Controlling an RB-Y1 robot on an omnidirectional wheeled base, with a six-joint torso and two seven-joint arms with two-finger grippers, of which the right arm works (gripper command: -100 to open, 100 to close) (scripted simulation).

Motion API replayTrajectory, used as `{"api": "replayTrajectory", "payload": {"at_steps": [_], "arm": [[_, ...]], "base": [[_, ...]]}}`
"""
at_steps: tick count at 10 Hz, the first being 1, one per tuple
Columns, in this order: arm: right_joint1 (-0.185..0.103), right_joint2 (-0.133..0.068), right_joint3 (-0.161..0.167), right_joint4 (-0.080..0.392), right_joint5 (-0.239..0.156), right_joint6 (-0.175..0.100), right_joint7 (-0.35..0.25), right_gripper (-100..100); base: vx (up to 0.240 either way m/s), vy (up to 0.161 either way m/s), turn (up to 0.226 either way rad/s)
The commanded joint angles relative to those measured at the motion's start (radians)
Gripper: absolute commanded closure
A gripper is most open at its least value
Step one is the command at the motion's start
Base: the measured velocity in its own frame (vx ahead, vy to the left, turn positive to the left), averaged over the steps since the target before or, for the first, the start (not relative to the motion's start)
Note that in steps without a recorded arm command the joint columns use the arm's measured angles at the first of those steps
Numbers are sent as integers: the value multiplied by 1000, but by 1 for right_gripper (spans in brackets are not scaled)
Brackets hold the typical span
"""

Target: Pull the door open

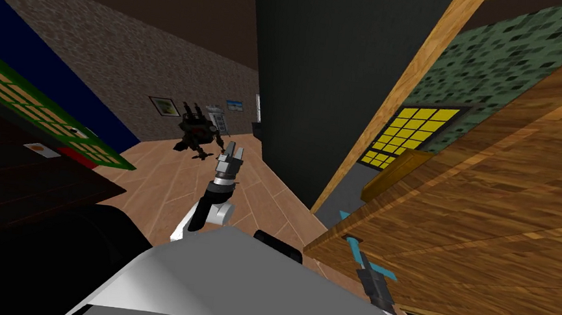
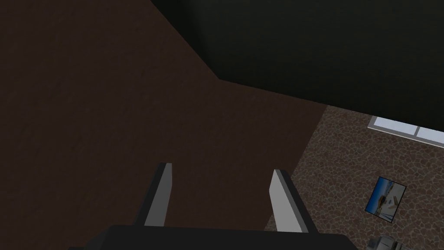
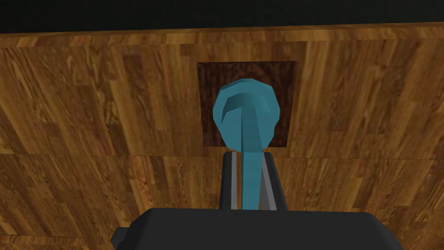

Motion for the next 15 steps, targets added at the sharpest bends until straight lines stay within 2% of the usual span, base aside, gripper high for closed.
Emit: {"api": "replayTrajectory", "payload": {"at_steps": [1,3,4,5,15], "arm": [[12,-11,0,7,-3,-19,-6,100],[20,-18,4,20,-3,-44,-13,100],[3,-12,6,38,-1,-42,-11,100],[-21,-3,4,55,1,-30,-6,100],[-158,44,-18,111,4,61,33,100]], "base": [[-237,-46,168],[-238,-50,152],[-101,-21,21],[-153,-51,126],[-200,-67,137]]}}
